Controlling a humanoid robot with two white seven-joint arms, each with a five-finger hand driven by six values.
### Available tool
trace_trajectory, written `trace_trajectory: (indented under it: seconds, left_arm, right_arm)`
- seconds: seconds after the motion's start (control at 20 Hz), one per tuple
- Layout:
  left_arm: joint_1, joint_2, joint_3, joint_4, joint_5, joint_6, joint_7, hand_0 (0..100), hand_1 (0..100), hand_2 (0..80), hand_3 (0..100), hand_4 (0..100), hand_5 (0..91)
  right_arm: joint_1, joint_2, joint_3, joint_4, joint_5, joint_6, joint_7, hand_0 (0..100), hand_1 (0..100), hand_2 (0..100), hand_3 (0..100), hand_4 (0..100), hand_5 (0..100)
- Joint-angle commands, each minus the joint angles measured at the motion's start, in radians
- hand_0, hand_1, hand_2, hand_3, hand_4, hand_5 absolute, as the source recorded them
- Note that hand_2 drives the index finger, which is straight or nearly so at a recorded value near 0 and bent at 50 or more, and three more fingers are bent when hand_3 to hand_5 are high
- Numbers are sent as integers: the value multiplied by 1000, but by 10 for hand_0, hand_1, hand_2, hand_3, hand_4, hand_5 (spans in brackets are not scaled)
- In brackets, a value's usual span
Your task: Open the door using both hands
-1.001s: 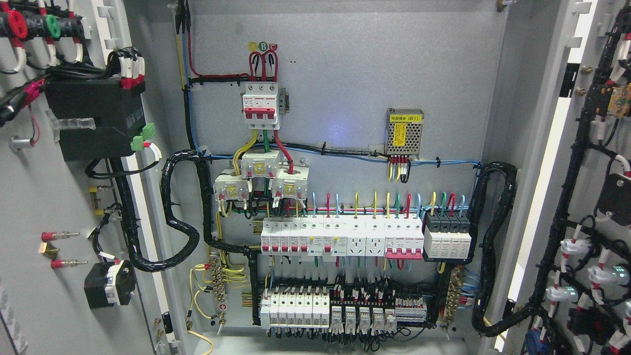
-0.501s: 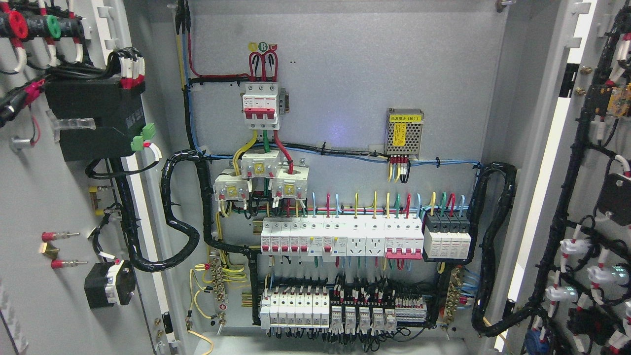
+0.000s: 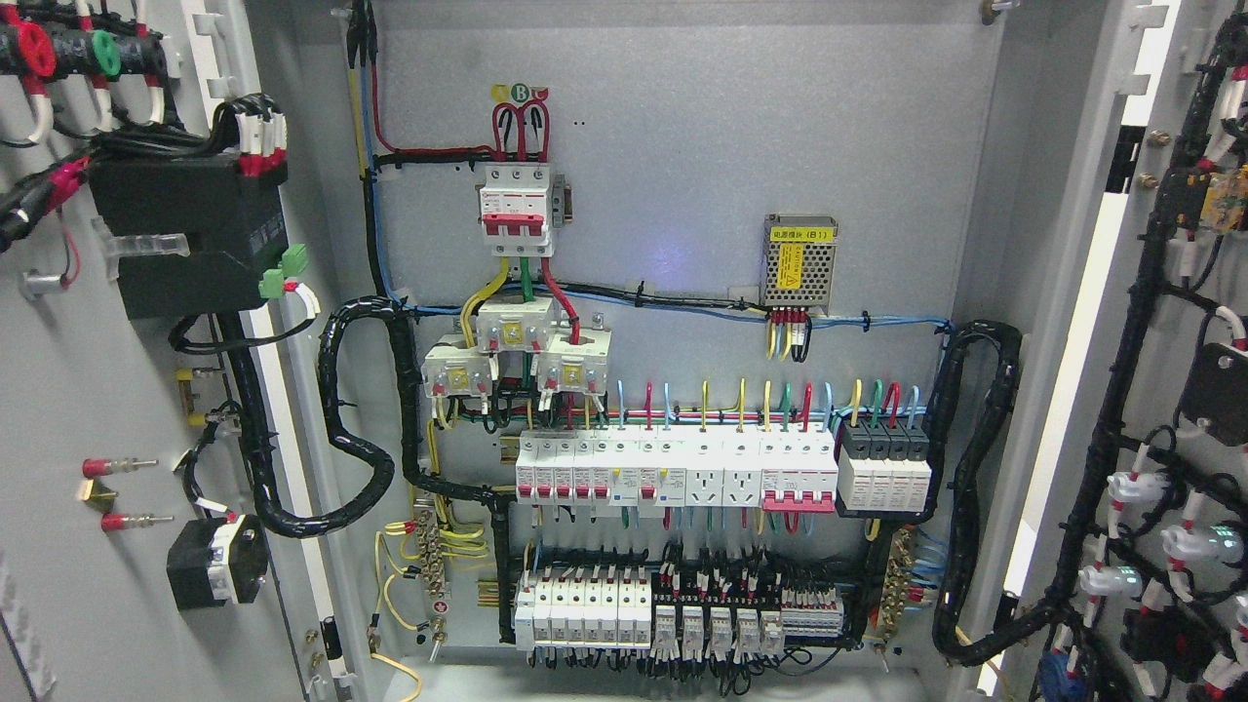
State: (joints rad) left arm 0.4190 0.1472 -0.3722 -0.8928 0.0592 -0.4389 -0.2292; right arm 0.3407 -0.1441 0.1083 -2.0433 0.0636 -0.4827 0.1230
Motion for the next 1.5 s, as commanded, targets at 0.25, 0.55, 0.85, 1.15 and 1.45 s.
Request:
trace_trajectory:
  seconds: [0.25,0.55,0.85,1.15,1.45]
  left_arm:
    - [83,216,-105,-529,68,-107,-27,120,389,0,0,0,0]
    - [86,262,-105,-653,103,-115,-29,120,389,0,0,0,0]
    - [89,262,-96,-770,171,-110,-18,120,389,0,0,0,0]
    - [89,137,-21,-784,159,-87,-15,120,389,0,0,0,0]
    - [87,91,39,-785,159,-87,16,120,389,0,0,0,0]
  right_arm:
    - [24,-98,-171,-17,-80,-1,1,468,0,0,0,0,0]
    - [63,-95,-211,-26,-90,-65,1,471,0,0,8,0,0]
    - [93,-106,-254,-26,-146,-76,4,472,0,0,20,0,0]
    - [121,-118,-263,-26,-160,-103,7,476,0,0,44,0,26]
    - [126,-130,-268,-26,-177,-120,10,478,0,0,55,11,44]
